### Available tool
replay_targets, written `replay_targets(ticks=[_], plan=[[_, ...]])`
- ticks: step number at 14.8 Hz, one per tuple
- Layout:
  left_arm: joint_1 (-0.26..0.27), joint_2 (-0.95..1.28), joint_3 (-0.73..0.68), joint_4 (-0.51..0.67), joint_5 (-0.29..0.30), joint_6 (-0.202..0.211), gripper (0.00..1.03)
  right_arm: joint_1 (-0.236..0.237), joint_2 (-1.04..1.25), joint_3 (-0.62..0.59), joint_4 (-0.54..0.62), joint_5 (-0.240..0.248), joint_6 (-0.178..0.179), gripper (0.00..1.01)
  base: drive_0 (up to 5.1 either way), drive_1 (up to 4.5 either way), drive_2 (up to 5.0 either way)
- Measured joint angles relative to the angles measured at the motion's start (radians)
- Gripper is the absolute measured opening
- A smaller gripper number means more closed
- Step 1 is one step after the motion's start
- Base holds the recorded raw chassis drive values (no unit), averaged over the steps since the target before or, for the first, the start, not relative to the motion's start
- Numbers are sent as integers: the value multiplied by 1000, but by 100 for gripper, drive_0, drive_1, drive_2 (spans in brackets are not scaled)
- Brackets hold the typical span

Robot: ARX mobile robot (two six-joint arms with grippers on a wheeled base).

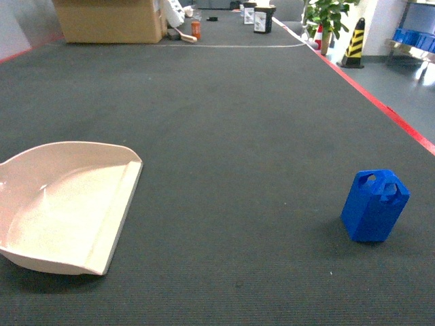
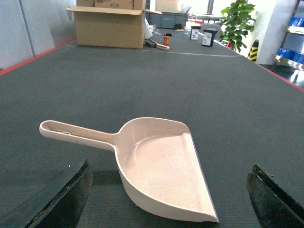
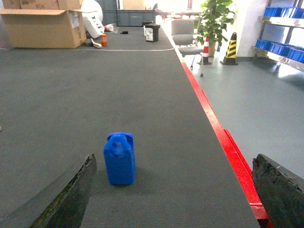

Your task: Place part in tray to right shelf

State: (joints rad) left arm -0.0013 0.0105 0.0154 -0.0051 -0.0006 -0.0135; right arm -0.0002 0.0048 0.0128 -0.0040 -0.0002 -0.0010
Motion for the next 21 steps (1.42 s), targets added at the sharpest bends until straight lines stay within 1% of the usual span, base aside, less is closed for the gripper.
replay_targets(ticks=[21], plan=[[0,0,0,0,0,0,98,0,0,0,0,0,0,98,0,0,0]])
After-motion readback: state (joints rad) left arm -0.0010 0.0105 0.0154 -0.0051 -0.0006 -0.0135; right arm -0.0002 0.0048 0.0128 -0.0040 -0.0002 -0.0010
